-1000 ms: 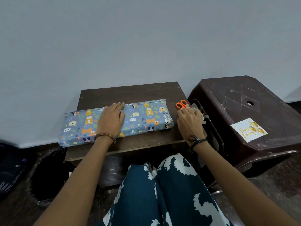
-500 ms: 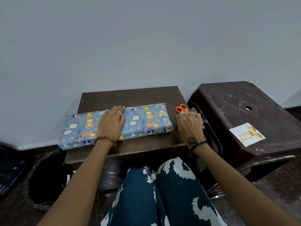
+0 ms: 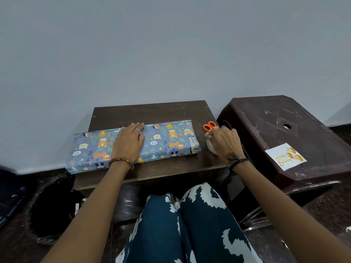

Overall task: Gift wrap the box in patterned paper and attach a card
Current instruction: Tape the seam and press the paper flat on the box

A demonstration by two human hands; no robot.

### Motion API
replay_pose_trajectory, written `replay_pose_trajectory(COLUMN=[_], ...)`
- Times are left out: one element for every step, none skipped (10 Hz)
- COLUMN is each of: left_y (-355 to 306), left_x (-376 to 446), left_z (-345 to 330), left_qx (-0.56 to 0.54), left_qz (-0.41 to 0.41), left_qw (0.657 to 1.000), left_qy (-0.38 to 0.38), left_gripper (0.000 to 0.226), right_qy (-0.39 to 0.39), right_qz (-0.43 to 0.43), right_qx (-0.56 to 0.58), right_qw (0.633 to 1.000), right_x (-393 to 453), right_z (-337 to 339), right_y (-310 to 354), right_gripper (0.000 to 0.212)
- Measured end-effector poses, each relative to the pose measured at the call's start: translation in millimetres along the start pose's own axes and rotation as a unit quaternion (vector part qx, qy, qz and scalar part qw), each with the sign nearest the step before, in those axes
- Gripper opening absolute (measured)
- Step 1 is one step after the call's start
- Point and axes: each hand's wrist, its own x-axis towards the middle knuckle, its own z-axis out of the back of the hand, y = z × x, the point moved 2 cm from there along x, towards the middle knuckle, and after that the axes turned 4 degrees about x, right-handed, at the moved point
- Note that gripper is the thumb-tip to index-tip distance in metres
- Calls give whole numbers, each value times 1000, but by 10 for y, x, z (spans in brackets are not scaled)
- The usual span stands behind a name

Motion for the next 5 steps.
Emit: replay_pose_trajectory(left_y=[-9, -12, -12, -14, -8], left_x=[-2, -1, -4, -6, 0], left_z=[3, 7, 7, 6, 4], left_qx=[1, 0, 2, 2, 5], left_qz=[0, 1, 2, 3, 1], left_qw=[1000, 1000, 1000, 1000, 1000], left_qy=[0, 0, -1, -1, -3], left_gripper=[41, 41, 41, 41, 41], right_qy=[35, 34, 48, 57, 55], right_qz=[0, -21, -43, -71, -89], right_qx=[-19, 0, 30, 133, 194], right_qw=[999, 999, 997, 987, 976], right_x=[26, 60, 91, 43, -16], right_z=[22, 71, 106, 152, 157], right_y=[-16, -16, -10, -30, -23], right_gripper=[27, 26, 24, 17, 20])
